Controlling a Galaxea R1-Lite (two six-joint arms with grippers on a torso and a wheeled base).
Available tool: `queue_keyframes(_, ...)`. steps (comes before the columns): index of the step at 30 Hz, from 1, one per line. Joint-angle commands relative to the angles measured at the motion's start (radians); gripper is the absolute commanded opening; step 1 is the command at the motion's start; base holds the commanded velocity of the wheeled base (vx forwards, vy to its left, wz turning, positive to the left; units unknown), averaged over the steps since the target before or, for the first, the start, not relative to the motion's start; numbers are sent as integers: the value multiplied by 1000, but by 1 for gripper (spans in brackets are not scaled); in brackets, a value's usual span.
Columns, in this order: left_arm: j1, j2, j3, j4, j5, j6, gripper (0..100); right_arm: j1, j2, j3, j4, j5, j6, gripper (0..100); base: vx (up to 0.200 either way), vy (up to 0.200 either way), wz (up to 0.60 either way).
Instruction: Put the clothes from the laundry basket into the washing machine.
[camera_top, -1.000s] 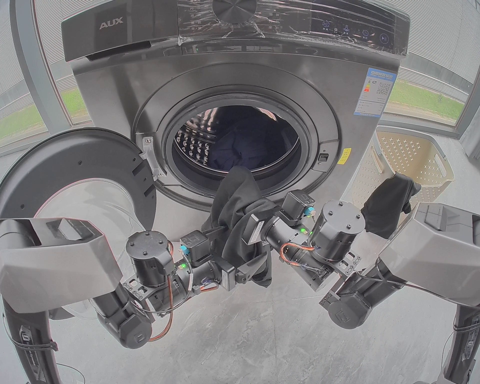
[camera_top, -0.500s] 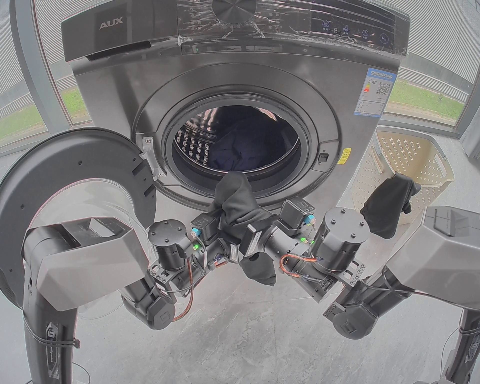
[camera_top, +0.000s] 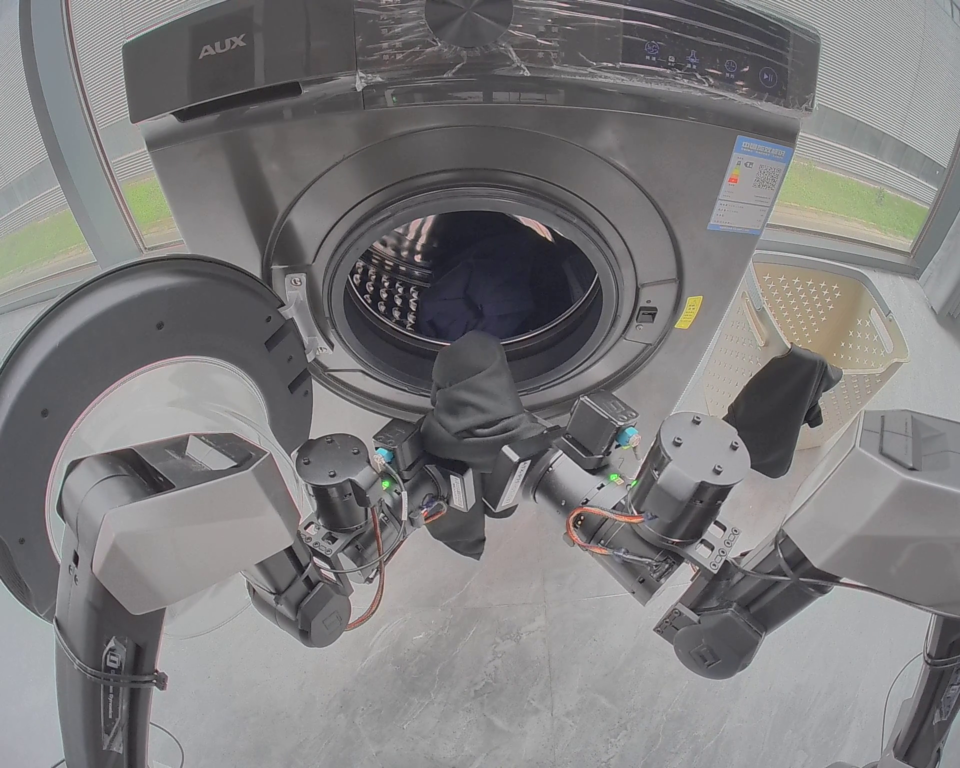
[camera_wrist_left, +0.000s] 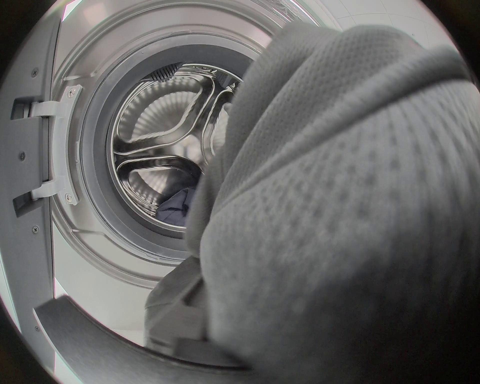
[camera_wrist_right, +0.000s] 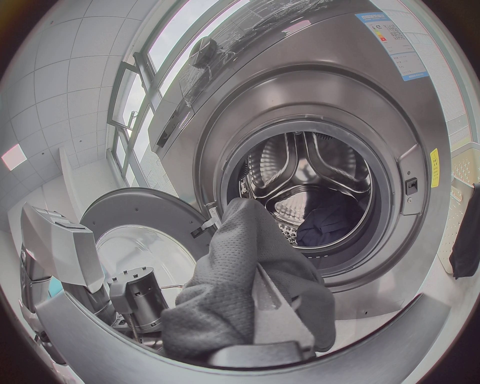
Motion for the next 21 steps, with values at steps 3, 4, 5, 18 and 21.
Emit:
queue_keyframes(3,15,-28,1,-2,12,-21,0,-56,1,7,2,-1,4,0,0,0,0)
queue_keyframes(4,15,-36,3,-1,12,-23,0,-64,3,8,2,-1,4,0,0,0,0)
queue_keyframes(5,15,-36,3,-1,12,-23,0,-64,3,8,2,-1,4,0,0,0,0)
queue_keyframes(18,-12,-269,199,-2,7,-46,0,-124,113,-10,5,0,6,0,0,0,0)
queue_keyframes(21,-17,-294,210,-2,7,-56,0,-118,121,-13,3,0,4,0,0,0,0)
